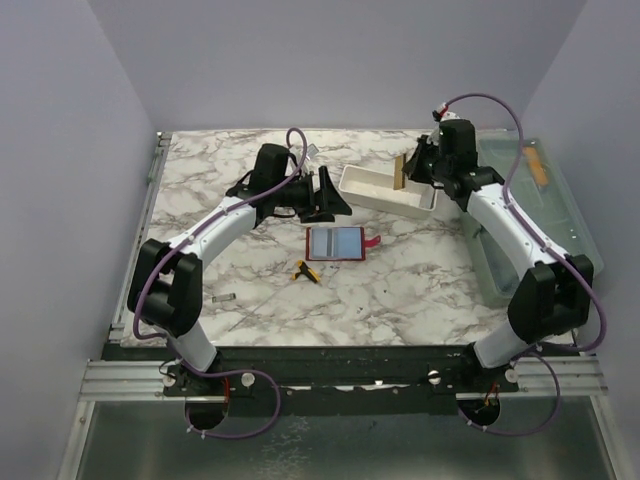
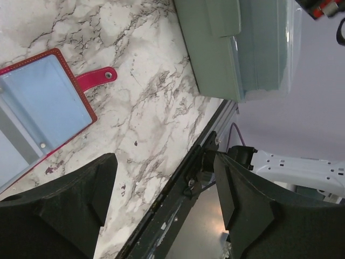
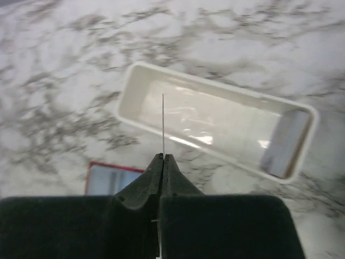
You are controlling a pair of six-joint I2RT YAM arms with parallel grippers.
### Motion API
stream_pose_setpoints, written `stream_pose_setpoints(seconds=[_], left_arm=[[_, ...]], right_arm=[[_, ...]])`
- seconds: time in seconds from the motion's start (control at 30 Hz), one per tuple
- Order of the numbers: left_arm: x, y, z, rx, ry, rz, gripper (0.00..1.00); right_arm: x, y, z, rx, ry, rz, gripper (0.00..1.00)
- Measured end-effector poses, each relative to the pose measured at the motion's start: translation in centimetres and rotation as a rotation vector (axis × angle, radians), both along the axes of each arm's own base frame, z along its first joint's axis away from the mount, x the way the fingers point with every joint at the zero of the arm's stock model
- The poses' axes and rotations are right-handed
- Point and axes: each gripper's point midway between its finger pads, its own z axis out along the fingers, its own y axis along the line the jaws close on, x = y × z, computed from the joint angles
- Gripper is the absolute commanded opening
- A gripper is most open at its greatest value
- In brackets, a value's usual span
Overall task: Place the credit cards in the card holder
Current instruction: Pick up the credit card from the storage box, then insert the credit card into the card holder.
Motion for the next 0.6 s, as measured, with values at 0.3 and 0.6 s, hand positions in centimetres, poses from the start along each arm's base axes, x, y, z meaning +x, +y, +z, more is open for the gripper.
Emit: stream_pose_setpoints(seconds=[0.3,0.6], left_arm=[[0.2,2.1,2.8,-0.097,0.027,0.065,0.85],[-3.2,4.0,7.7,-0.299,-0.043,0.123,0.68]], right_arm=[[-8.3,11.4,1.8,0.578,-0.101,0.456,0.00],[-13.4,15.5,6.1,0.920,-0.139,0.679,0.00]])
